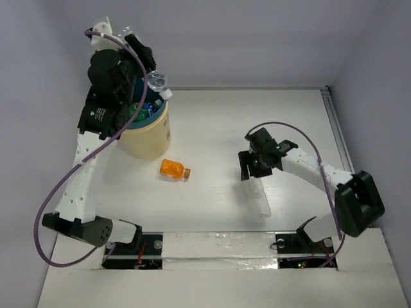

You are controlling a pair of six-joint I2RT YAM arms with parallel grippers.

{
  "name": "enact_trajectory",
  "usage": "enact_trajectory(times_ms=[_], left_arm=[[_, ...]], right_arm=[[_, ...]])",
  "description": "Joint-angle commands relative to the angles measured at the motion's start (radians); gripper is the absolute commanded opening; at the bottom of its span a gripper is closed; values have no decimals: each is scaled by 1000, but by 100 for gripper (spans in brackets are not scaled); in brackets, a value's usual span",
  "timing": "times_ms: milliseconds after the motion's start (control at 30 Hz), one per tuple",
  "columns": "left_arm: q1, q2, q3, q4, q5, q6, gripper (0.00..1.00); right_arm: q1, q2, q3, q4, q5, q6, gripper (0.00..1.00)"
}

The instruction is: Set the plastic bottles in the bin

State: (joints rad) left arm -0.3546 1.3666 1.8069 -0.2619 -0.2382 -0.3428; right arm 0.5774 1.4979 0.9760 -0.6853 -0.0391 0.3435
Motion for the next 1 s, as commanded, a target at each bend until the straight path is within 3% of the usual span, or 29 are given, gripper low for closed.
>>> enact_trajectory(times_ms=[0, 133, 367, 467, 567, 700, 833, 967], left_arm=[[74, -26, 11, -20, -93, 53, 49], [186, -32, -40, 41, -168, 56, 48], [314, -5, -58, 133, -243, -7, 49], [315, 46, -14, 141, -326, 19, 49], [315, 60, -75, 220, -409, 74, 50], [315, 45, -233, 372, -483, 152, 52], [260, 23, -417, 615, -596, 278, 54], [250, 17, -478, 685, -593, 303, 60]], right_arm=[[-2, -140, 70, 99, -125, 3, 64], [7, -281, 87, 213, -248, 28, 64], [16, -369, 107, 456, -392, 144, 64], [25, -370, 131, 558, -424, 190, 64], [25, -360, 156, 680, -453, 248, 65], [35, -289, 234, 878, -484, 319, 65], [56, -147, 479, 897, -519, 344, 66], [79, 17, 678, 944, -469, 367, 67]])
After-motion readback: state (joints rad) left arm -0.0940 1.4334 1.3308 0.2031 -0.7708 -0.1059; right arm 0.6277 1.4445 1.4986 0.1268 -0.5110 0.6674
